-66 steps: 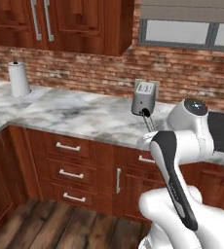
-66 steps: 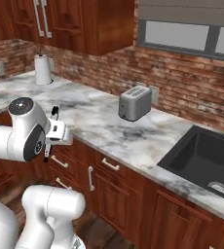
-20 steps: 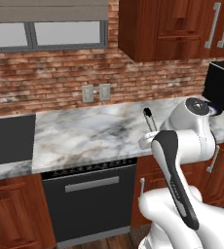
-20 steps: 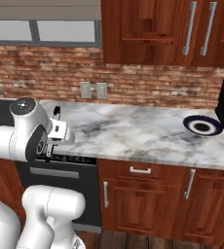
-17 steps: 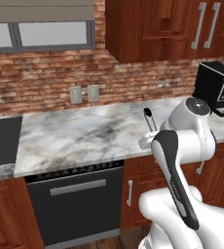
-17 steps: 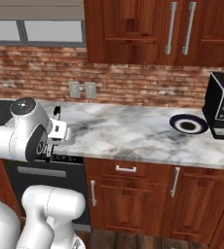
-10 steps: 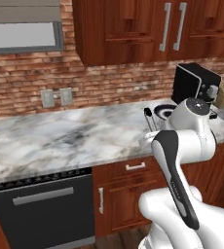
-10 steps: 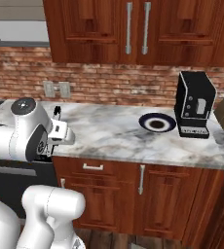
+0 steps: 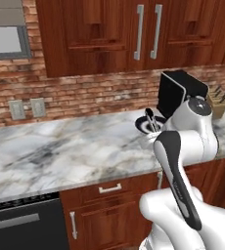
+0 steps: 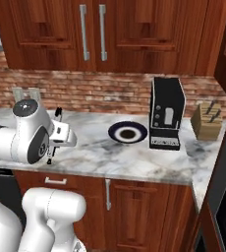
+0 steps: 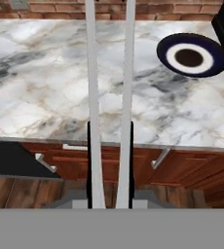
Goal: Pick up the tongs from the counter and place them near the plate next to the oven.
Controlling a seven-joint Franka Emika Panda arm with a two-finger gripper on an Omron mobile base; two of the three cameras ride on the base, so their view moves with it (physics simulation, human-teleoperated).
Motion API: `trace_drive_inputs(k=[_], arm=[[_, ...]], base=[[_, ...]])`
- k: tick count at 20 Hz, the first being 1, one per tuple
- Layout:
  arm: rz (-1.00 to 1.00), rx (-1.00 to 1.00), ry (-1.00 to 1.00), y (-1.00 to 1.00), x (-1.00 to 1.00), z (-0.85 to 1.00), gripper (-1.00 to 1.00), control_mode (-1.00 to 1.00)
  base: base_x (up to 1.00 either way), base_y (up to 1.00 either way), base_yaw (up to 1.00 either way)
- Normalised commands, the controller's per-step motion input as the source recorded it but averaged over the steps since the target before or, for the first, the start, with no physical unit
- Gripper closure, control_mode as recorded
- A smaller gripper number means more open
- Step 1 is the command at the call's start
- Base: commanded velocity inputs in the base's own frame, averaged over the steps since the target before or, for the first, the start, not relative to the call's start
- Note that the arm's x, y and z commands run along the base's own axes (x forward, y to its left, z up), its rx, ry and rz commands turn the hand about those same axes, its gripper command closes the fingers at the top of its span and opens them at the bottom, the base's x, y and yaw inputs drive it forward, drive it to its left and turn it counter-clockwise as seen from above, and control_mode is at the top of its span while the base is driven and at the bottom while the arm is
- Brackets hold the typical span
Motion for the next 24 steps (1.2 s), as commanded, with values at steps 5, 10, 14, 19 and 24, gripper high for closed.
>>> trace_drive_inputs(k=[5,10,14,19,24], arm=[[0.0,0.0,0.0,0.0,0.0,0.0,1.0,1.0],[0.0,0.0,0.0,0.0,0.0,0.0,1.0,1.0],[0.0,0.0,0.0,0.0,0.0,0.0,1.0,1.0],[0.0,0.0,0.0,0.0,0.0,0.0,1.0,1.0],[0.02,0.03,0.02,-0.07,0.14,-0.07,1.0,-1.0]], base=[[0.75,-0.33,0.04],[0.84,-0.33,0.13],[0.95,-0.22,0.21],[0.88,-0.26,0.22],[0.51,-0.32,0.13]])
